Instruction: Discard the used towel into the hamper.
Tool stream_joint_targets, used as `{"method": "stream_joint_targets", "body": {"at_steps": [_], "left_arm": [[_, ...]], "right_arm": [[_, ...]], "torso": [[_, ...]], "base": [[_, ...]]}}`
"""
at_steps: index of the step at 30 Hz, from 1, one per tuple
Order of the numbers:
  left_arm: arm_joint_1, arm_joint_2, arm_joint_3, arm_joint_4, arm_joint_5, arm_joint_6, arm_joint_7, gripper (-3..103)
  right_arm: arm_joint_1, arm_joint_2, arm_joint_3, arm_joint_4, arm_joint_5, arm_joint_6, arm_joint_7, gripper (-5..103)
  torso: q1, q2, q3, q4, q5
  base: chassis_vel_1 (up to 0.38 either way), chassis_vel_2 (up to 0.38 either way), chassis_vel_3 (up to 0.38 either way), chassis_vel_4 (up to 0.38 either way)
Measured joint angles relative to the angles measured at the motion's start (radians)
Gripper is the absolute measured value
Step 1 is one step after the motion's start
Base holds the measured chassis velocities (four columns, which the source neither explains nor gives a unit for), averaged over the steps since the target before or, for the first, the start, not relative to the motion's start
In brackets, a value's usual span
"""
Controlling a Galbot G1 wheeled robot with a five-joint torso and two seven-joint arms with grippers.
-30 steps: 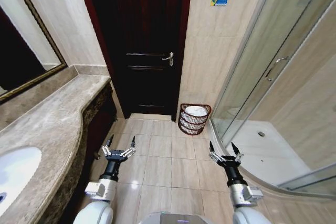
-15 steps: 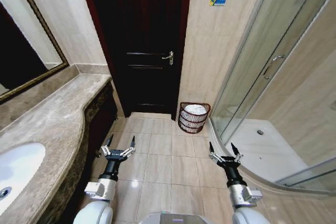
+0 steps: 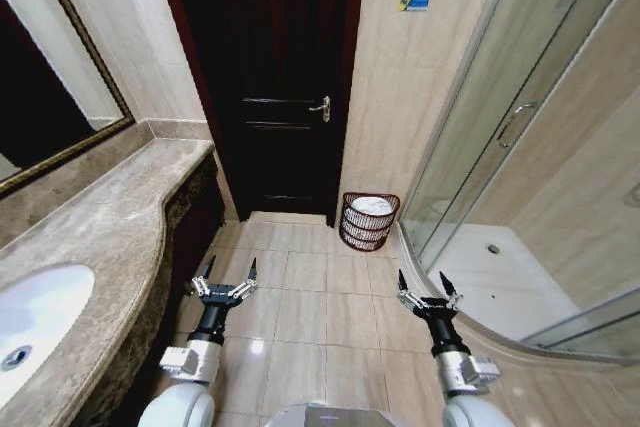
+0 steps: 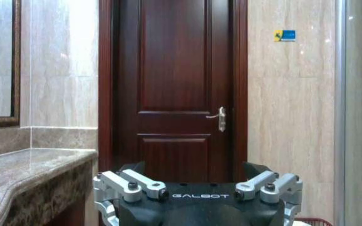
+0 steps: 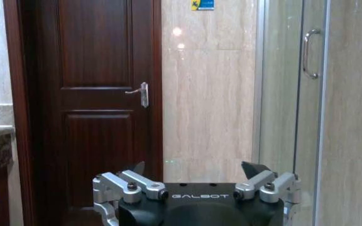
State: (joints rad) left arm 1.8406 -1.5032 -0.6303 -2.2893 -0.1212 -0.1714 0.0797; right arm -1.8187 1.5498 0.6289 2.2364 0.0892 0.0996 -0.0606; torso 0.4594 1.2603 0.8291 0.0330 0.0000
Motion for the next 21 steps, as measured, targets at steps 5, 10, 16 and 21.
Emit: {"method": "stream_joint_targets", "body": {"at_steps": [5,10,16,21], "left_arm": [[0.001,0.0,-0.003,0.0,0.0,0.0,0.0,100],[0.002,-0.001,-0.005,0.0,-0.001,0.0,0.001,100],[0.001,-0.002,-0.005,0.002,-0.002,0.0,0.002,100],[0.0,-0.002,-0.005,0.002,-0.002,0.0,0.002,100]], "right_arm": [[0.0,0.0,-0.004,0.0,0.0,0.0,0.0,100],[0.0,-0.001,-0.004,0.0,0.0,0.0,0.0,100],[0.0,-0.002,-0.003,-0.001,0.0,0.0,0.0,100],[0.0,-0.003,-0.003,-0.003,0.001,0.001,0.0,100]], "torso": [[0.0,0.0,0.0,0.0,0.0],[0.0,0.0,0.0,0.0,0.0],[0.0,0.0,0.0,0.0,0.0],[0.0,0.0,0.0,0.0,0.0]], "base": [[0.0,0.0,0.0,0.0],[0.0,0.0,0.0,0.0],[0.026,-0.019,-0.019,0.018],[0.031,-0.024,-0.028,0.025]]}}
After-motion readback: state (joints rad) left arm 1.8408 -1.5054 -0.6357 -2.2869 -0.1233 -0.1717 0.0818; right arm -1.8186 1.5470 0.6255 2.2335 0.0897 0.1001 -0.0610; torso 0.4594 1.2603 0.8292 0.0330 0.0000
